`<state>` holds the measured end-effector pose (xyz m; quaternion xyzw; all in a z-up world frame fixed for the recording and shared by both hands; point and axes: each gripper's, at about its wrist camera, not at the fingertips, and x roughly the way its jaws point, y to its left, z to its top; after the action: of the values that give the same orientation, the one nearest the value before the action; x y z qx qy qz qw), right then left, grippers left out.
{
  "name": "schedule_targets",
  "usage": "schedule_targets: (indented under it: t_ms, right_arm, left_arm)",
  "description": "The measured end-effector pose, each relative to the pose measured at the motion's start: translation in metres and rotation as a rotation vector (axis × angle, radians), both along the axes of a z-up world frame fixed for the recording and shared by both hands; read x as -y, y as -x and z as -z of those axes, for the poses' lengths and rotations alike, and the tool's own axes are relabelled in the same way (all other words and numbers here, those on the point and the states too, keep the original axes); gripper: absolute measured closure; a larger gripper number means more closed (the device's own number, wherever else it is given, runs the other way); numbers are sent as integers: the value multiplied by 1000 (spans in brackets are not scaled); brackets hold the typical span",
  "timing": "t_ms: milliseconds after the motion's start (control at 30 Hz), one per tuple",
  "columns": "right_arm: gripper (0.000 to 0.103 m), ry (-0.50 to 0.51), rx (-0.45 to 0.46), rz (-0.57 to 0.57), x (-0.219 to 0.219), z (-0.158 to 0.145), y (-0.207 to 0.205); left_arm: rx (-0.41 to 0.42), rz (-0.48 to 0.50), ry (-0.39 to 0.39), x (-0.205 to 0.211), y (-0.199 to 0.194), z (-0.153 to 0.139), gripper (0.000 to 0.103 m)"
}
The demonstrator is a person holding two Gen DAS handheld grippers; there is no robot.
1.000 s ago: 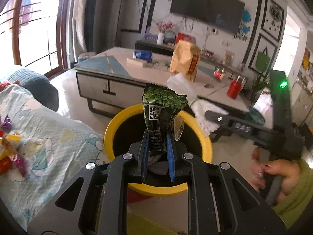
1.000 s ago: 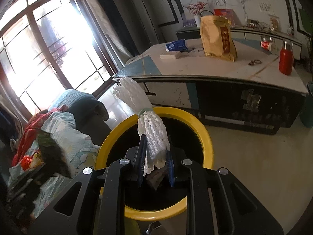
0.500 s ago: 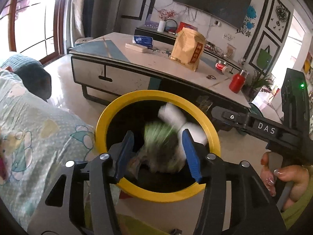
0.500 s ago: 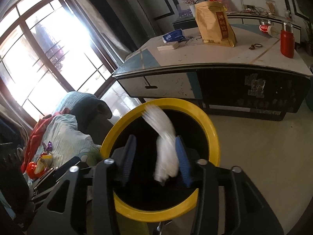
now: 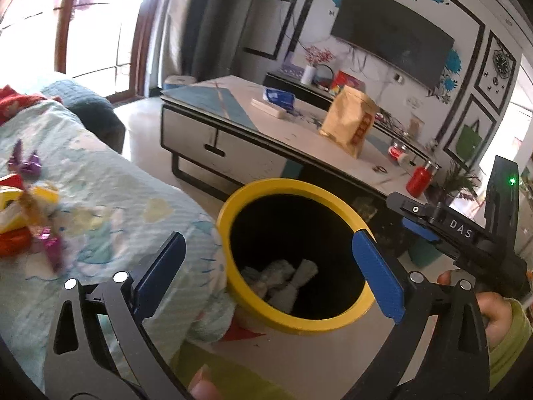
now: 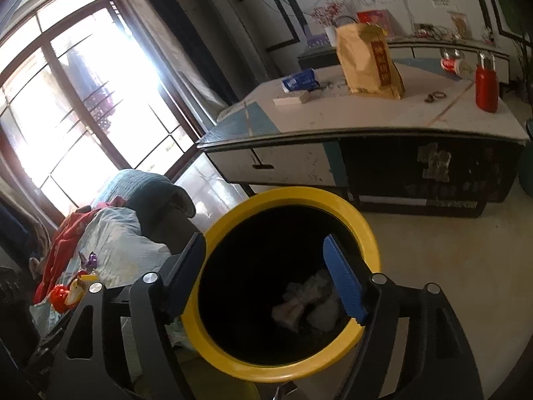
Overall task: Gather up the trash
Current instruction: 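Move both open tools back toward the remaining trash on the bed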
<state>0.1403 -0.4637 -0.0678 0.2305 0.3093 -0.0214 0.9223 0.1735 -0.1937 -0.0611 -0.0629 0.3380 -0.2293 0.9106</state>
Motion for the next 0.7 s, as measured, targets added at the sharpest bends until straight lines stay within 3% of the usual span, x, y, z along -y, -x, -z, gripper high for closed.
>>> schedule_targets:
  t_ms: [333,700]
  right_arm:
    - [25,61,46,-107,-40,-17,2]
    - [21,105,73,-187,-76,-24,9]
  left_arm:
    - [115,-45,-31,-28,29,-22,11]
    - [172,-154,-22,-67,46,-33,11]
